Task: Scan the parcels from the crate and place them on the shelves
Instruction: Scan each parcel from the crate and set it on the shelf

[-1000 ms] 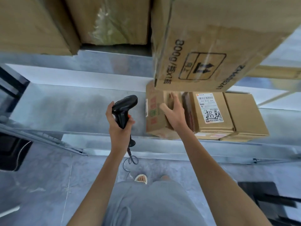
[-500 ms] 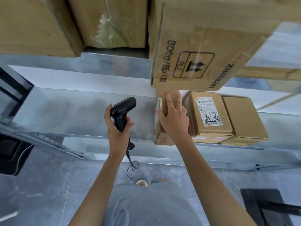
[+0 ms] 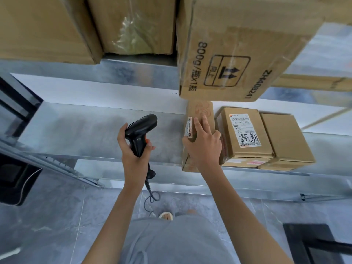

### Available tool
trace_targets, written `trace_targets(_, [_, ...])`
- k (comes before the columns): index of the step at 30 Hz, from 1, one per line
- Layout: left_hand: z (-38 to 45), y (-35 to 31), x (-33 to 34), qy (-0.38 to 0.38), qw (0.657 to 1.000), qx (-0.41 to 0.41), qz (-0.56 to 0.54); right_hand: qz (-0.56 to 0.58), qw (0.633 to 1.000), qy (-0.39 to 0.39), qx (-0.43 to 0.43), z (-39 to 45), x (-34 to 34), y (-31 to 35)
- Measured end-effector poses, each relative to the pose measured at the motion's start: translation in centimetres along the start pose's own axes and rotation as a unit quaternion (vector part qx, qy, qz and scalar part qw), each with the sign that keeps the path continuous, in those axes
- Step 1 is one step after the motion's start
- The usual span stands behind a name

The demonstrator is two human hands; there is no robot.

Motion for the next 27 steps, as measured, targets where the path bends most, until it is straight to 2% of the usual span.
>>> trace_targets(4, [-0.4,0.0,-0.5,-0.008,1.0,0.001,-0.006,-0.036,0.997,0.059,0.015,-1.2,0.3,-0.3])
trace_targets(9, [-1.1,-0.2,-0.8,0.001,1.0,-0.005,0.003,-0.017,1.0,-0.009,0.002,-2.1,0.2,-0.4])
trace_targets(12, [-1.4,-1.1,-1.2,0.011,1.0,0.007,0.007,0.056,0.998,-0.023,0.014,-2.4,-0.1,-1.1])
trace_targets(16, [-1.5,-2.4,-2.0,0.021,0.999,0.042,0.017,0.198,0.977,-0.068,0.027,-4.4,0.4,-2.2])
trace_targets(18, [-1.6,-3.1,-2.4,0.026,0.998,0.054,0.02,0.284,0.955,-0.081,0.027,-5.4,1.1,-2.5])
trace_targets(20, [-1.8,-3.7,-2.6,0.035,0.997,0.065,0.024,0.437,0.896,-0.065,0.047,-6.4,1.8,-2.3])
trace_targets(22, [-2.1,-4.2,-2.8,0.046,0.996,0.073,0.032,0.539,0.838,-0.064,0.059,-7.2,2.3,-2.1])
trace_targets(24, [-2.3,-4.3,-2.9,0.056,0.995,0.074,0.046,0.568,0.817,-0.081,0.052,-7.6,2.5,-1.8])
trace_targets(27, [-2.7,-4.3,-3.0,0.08,0.993,0.066,0.065,0.584,0.805,-0.099,0.037,-7.6,2.4,-1.7])
Point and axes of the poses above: each hand's wrist, its own z-axis towards the middle knuckle, its own x-axis out of the palm, y = z × x, the point moved 1 cm from there along z, towards the middle knuckle, and after that the axes turned 4 degrees about -z, right-handed, at the moved point
